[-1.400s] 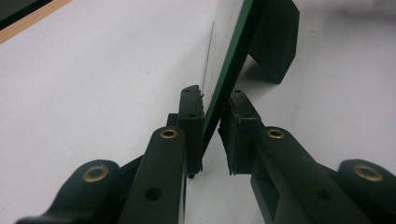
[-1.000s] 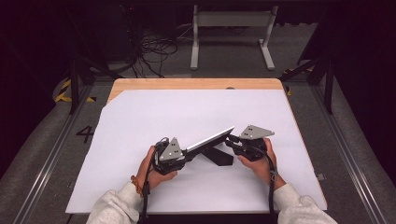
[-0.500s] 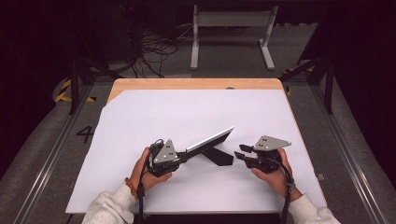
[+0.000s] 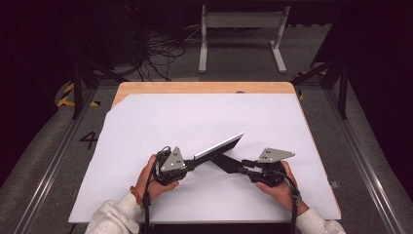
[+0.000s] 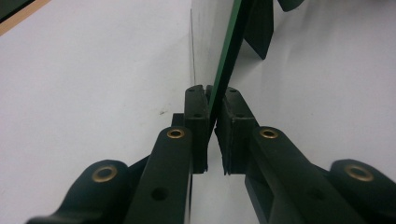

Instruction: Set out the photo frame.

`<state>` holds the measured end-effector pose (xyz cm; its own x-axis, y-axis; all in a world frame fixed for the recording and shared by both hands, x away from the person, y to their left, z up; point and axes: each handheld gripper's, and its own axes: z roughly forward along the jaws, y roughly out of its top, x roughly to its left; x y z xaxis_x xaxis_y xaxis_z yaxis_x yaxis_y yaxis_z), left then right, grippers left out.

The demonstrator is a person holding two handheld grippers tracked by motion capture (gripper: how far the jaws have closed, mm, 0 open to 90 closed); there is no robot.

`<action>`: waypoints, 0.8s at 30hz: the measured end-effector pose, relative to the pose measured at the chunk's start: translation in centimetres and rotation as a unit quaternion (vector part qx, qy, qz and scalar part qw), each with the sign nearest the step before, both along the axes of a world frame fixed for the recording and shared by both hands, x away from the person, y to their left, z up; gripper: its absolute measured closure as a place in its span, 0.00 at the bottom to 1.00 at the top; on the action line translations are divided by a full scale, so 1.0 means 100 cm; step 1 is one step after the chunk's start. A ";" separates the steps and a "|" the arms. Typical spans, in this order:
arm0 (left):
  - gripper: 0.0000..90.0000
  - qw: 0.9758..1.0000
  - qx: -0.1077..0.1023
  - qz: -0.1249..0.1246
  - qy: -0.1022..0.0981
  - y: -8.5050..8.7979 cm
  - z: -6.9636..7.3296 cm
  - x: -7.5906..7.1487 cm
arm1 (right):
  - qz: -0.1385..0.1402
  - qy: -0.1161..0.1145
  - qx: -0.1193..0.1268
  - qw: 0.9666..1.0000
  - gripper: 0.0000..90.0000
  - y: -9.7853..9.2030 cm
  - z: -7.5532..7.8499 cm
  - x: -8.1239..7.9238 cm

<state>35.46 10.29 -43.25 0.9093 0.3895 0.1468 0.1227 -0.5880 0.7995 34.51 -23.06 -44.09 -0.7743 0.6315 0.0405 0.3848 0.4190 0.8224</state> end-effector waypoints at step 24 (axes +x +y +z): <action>0.91 1.000 -0.004 -0.018 -0.002 -0.009 -0.001 -0.008 | -0.018 -0.010 -0.026 0.999 0.77 0.000 0.002 0.010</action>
